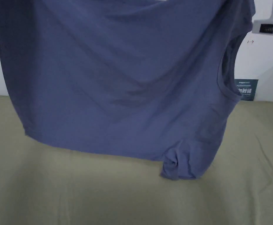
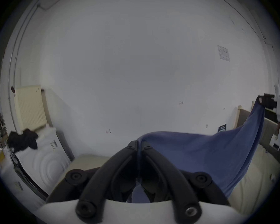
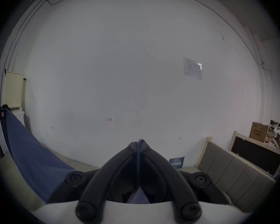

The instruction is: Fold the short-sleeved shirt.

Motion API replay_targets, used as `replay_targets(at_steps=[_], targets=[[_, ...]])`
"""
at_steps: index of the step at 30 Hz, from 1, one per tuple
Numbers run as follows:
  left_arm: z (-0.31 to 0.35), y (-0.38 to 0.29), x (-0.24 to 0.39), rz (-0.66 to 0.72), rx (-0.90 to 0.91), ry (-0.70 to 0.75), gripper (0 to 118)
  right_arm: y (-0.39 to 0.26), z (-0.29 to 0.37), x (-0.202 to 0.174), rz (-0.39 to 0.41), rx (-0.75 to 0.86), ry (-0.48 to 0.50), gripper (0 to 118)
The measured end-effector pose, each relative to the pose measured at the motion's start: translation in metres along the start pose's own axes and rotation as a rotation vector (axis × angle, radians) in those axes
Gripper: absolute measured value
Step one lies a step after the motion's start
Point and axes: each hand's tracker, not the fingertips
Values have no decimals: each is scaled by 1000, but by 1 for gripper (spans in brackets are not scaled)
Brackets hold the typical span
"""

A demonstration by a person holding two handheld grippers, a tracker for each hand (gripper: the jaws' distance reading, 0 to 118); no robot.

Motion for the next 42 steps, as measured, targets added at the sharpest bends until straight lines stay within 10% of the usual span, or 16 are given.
replay_targets(at_steps=[42], targets=[[309,-273,-30,-106,-385,-372,3,-197,354,68,-120,-402,284,5]])
